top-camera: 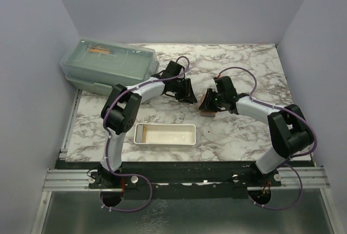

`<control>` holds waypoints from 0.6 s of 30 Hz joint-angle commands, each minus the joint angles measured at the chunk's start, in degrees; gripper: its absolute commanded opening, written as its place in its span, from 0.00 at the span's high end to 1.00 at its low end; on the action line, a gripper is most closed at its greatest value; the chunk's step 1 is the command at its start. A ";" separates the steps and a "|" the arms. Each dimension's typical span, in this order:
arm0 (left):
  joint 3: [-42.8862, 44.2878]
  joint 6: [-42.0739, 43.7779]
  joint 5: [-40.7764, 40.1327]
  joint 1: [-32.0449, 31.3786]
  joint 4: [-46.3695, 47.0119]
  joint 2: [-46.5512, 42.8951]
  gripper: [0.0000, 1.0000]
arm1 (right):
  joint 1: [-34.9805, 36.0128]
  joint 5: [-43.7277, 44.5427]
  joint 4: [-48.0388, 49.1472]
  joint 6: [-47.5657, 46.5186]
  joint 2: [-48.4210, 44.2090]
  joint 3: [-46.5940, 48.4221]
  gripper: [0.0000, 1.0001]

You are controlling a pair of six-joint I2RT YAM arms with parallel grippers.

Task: Put the credit cards into the card holder
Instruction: Close the card holder at the center of the board.

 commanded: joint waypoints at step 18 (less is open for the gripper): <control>2.99 2.07 -1.49 -0.37 -1.75 3.40 1.00 | -1.46 -1.72 -3.14 -1.69 -1.31 3.01 0.72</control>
